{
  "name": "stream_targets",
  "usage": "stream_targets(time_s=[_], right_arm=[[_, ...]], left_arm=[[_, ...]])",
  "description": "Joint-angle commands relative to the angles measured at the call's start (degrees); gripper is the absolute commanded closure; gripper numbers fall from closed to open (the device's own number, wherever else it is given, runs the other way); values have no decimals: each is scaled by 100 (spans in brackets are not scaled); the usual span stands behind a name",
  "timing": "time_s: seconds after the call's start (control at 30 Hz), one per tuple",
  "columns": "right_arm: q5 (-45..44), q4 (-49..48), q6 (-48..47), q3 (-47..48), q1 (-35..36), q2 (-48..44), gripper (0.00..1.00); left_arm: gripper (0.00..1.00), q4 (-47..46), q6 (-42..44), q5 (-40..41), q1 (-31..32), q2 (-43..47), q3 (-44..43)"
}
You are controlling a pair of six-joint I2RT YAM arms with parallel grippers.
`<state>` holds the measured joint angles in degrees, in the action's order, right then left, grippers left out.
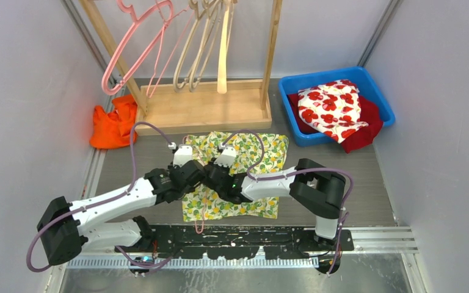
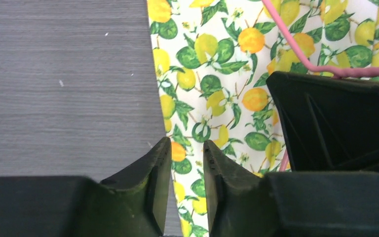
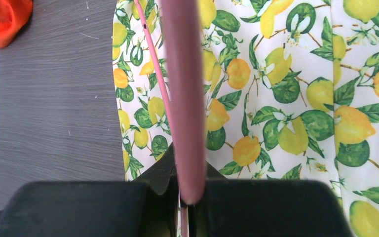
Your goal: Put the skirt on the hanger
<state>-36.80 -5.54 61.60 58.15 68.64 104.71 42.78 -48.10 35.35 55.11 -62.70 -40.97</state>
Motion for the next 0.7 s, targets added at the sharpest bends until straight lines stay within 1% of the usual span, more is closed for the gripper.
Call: stream_targets(time_s=[0.0,0.03,0.07,0.23,0.37,0.5,0.57,0.67], right_arm=[[-95,462,-391,-2,-36,-64,99],[-68,445,-391,-5,-42,-64,99],[-27,411,-387,-13,-56,-64,99],[58,361,-387,-16,-92,-35,99],[110,326,-383,-6,-105,21,99],[138,299,-365,-3,-114,54,99],[140,283,-360,16,-114,66,99],[138,295,-374,55,-114,76,99]], left_arm=[[62,-703,-192,-189,-129,-228,285],[58,-757,-241,-209,-138,-238,330],[56,-754,-339,-203,-141,-213,368],[54,-1073,-652,-246,-140,435,916],[54,-869,-826,-226,-132,959,1128],[54,-533,-810,-204,-137,1593,1125],[55,-386,-834,-207,-136,1727,1124],[58,-362,-1042,-336,-137,1660,1285]])
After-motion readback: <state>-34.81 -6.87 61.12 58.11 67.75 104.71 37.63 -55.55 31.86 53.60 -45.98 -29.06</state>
